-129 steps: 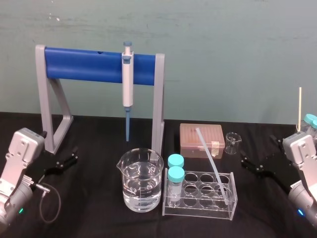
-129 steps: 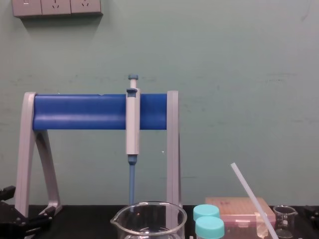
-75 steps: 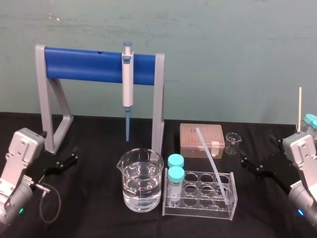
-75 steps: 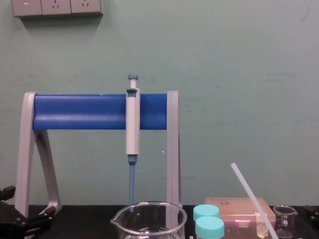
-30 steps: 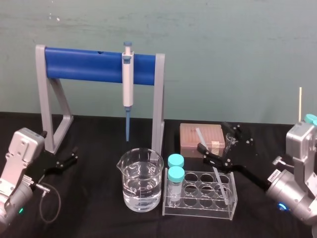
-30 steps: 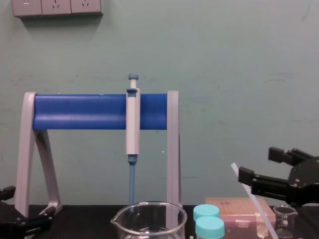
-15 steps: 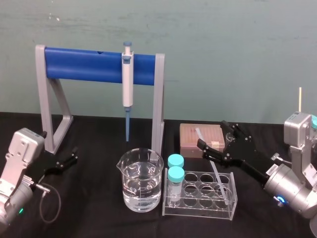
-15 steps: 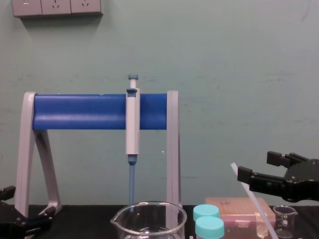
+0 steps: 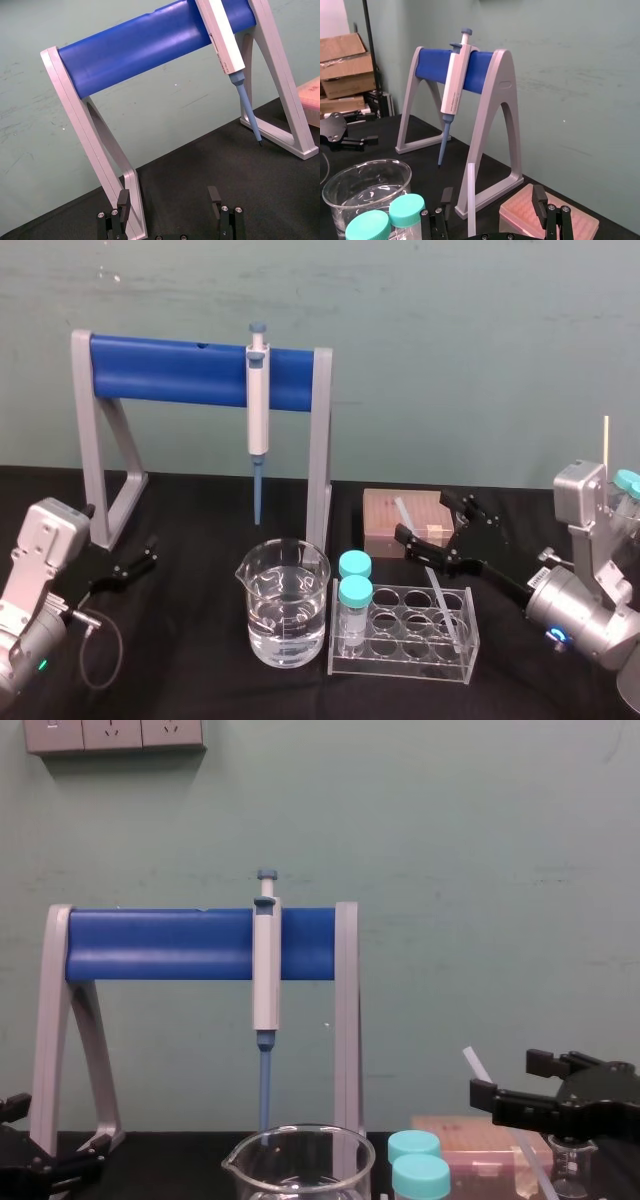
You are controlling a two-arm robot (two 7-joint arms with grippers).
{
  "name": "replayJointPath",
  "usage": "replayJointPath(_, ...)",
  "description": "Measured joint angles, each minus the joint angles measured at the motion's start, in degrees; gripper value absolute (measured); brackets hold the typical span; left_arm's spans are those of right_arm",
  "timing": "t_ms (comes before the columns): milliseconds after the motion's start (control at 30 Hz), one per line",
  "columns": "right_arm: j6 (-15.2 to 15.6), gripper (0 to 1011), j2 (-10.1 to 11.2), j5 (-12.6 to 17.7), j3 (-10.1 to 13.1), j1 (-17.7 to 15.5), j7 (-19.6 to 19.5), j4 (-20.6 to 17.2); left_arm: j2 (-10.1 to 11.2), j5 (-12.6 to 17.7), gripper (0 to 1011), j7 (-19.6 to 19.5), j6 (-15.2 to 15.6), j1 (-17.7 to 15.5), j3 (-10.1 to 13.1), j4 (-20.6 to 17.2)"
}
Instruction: Pick up the stirring rod with one hand, then place it down.
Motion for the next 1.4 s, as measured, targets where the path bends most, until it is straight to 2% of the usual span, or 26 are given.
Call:
replayJointPath(333, 1.04, 1003, -1.88, -0.74, -0.14, 2.21, 3.32, 3.83, 0.00, 0.00, 1000, 0.00, 0.00, 0.00, 0.00, 0.00)
replayJointPath(567, 1.37, 1003, -2.62, -1.60, 0.11, 2.88, 4.01, 5.18, 0.00, 0.00, 1000, 0.00, 0.00, 0.00, 0.00, 0.00)
replayJointPath(1167, 1.37, 1003, -2.55, -1.45, 0.09, 2.84, 4.02, 5.05, 0.00, 0.00, 1000, 0.00, 0.00, 0.00, 0.00, 0.00)
replayJointPath(1367, 1.37, 908, -2.52, -1.41, 0.07, 2.81, 4.01, 5.03, 0.00, 0.00, 1000, 0.00, 0.00, 0.00, 0.00, 0.00)
replayJointPath(1400, 1.37, 828, -2.51, -1.39, 0.06, 2.80, 4.00, 5.01, 0.00, 0.00, 1000, 0.00, 0.00, 0.00, 0.00, 0.00)
